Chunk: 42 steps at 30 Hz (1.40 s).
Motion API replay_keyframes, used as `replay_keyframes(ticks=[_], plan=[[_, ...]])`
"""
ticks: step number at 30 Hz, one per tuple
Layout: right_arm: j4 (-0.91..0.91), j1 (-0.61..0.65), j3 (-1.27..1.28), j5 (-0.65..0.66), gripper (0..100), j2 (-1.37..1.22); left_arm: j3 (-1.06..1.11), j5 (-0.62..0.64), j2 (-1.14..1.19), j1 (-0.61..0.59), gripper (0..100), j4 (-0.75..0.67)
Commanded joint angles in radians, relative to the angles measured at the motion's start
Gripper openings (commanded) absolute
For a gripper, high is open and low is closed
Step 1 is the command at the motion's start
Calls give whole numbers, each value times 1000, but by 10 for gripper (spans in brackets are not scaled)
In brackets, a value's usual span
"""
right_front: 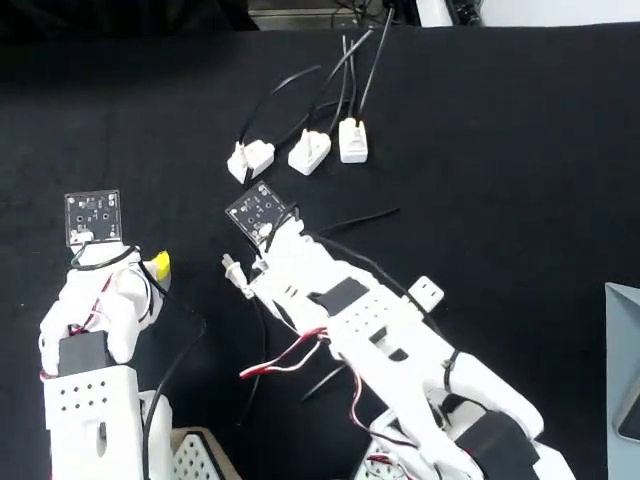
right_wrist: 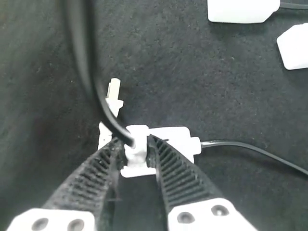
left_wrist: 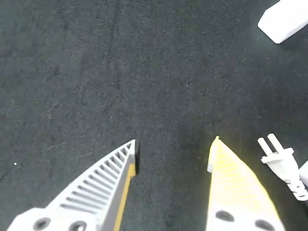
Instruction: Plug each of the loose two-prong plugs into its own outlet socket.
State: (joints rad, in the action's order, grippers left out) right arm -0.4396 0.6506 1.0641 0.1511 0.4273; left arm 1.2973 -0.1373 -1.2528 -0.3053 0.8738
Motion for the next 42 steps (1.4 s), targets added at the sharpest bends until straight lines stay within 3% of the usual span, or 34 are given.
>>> replay_keyframes(ticks=[1, 15, 42], plan=[[-21, 11, -4, 3, 12, 48, -7, 8, -14, -7, 241, -15], [41, 46, 74, 8, 12, 113, -7, 6, -12, -1, 241, -12], [91, -26, 65, 3, 12, 36, 7, 8, -14, -1, 241, -14]])
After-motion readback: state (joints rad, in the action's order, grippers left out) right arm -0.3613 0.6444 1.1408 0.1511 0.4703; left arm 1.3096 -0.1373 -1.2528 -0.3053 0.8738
